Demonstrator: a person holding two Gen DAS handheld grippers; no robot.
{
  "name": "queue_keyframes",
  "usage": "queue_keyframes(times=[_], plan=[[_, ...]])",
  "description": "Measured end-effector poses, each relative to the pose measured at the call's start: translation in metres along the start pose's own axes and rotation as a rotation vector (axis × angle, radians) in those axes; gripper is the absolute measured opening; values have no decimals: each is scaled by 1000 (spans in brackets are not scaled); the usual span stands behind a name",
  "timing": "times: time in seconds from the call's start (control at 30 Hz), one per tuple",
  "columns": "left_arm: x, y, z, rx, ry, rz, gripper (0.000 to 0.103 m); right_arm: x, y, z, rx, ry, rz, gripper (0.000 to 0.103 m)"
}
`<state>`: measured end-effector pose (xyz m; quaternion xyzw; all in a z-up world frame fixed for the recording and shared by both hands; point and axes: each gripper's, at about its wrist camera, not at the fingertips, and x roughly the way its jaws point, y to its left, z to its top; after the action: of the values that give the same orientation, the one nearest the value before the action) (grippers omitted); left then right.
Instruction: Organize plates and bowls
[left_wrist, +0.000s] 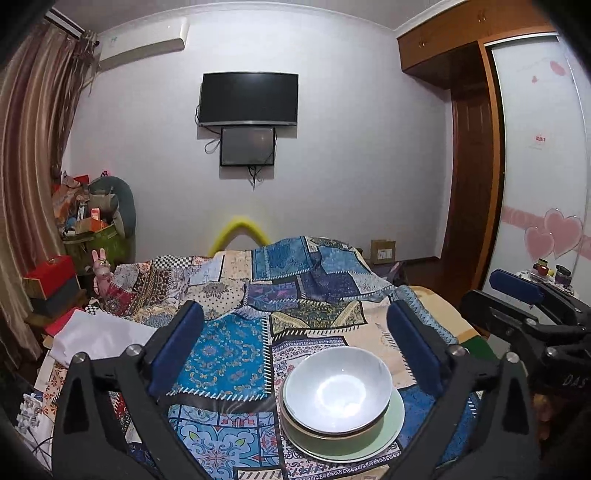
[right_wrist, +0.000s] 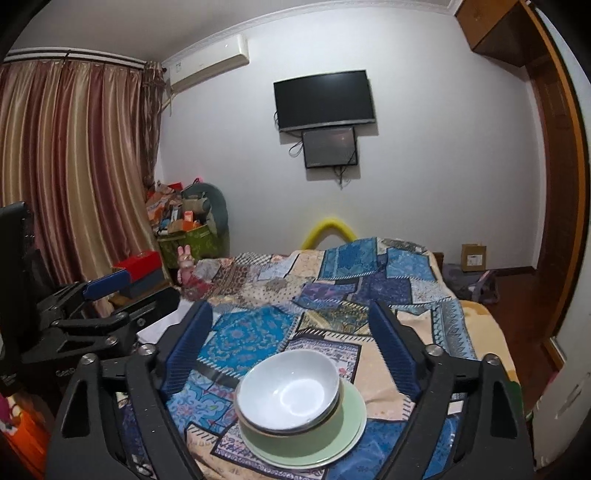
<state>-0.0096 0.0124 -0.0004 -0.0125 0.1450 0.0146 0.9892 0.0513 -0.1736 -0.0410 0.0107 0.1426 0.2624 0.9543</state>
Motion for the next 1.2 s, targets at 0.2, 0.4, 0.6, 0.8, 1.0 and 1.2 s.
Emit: queue_keyframes(times=[0.2, 0.4, 0.6, 0.8, 1.0, 1.2], plan=[[-5, -4, -1, 21, -7, 7, 103, 1, -5, -2, 28, -13, -23, 101], [-5, -6, -3, 17, -2, -1, 103, -4, -9, -2, 48, -24, -22, 103], [-6, -8, -4, 21, -3, -8, 103, -5, -7, -4, 47, -12, -16, 103], [-4, -8, -5, 22, -3, -6, 103, -5, -7, -3, 46, -11, -15, 103], [-3, -7, -6, 14, 1, -11, 103, -5, -6, -5, 45, -8, -15, 103], [-2, -7, -5, 8, 3, -17, 103, -5, -6, -4, 36, -6, -13, 103]])
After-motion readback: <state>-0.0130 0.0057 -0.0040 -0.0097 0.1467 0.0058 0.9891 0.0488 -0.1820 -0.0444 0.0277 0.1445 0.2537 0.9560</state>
